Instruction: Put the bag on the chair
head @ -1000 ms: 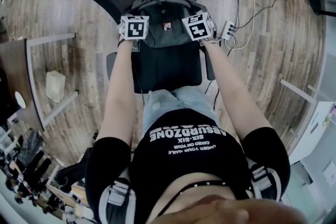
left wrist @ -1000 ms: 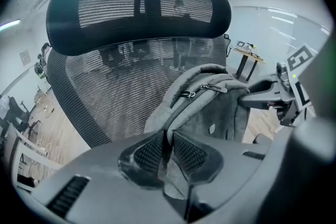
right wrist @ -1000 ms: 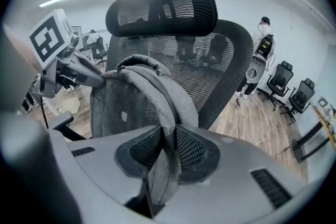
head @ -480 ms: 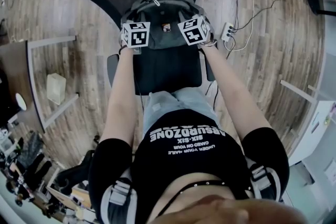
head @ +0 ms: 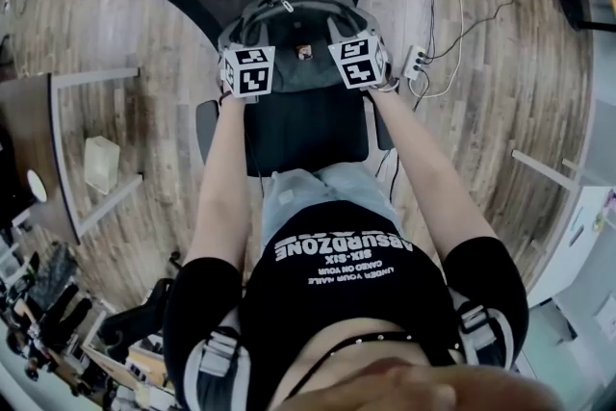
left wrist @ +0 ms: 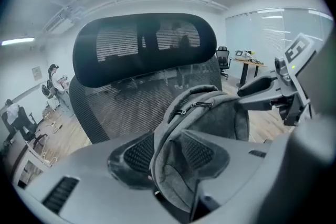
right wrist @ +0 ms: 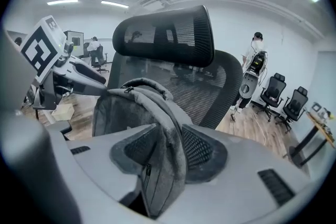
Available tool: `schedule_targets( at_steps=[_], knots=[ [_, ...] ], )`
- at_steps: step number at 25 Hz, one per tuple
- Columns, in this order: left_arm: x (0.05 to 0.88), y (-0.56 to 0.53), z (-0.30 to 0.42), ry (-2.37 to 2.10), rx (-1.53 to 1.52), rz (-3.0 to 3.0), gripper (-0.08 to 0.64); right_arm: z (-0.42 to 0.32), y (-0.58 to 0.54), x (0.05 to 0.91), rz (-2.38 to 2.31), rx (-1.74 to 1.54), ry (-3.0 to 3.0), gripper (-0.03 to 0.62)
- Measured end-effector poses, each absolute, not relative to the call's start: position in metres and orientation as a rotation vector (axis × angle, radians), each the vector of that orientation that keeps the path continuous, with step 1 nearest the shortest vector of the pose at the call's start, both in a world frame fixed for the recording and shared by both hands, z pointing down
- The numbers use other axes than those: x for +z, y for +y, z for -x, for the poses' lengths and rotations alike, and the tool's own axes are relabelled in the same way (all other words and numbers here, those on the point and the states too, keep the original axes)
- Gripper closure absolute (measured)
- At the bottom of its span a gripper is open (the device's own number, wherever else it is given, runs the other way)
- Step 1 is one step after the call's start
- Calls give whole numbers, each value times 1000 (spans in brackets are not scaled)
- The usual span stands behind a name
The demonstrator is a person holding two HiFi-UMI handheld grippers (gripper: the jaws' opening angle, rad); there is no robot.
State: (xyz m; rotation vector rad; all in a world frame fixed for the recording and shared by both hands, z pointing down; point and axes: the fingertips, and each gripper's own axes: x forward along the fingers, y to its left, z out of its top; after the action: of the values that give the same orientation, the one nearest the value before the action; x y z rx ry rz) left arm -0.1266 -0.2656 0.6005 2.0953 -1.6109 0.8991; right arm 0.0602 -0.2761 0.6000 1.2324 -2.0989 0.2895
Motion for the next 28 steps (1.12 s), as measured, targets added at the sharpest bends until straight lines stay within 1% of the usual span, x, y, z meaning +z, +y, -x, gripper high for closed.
schedule_targets(
  at_steps=[4,7,11,13,17,20,28],
  knots=[
    [586,-262,121,-1592,817,-2125,390,-61,-272,586,-1271,278,-2118,494],
    [575,-258,116,-1581,763,-2146,398,-62,-268,574,-1308,306,-2143,522],
    [555,-253,112,-1601,708,-2163,461,-62,-260,555,-1338,366,-2188,554],
    [545,-247,107,-1588,678,-2175,480,-62,-255,544,-1347,390,-2222,567],
    [523,-235,100,-1572,625,-2203,505,-58,-241,522,-1334,445,-2312,575],
    [513,-225,96,-1559,592,-2200,508,-57,-229,508,-1333,484,-2347,577],
    [469,-188,92,-1544,469,-2271,543,-51,-195,473,-1331,537,-2441,577]
  ],
)
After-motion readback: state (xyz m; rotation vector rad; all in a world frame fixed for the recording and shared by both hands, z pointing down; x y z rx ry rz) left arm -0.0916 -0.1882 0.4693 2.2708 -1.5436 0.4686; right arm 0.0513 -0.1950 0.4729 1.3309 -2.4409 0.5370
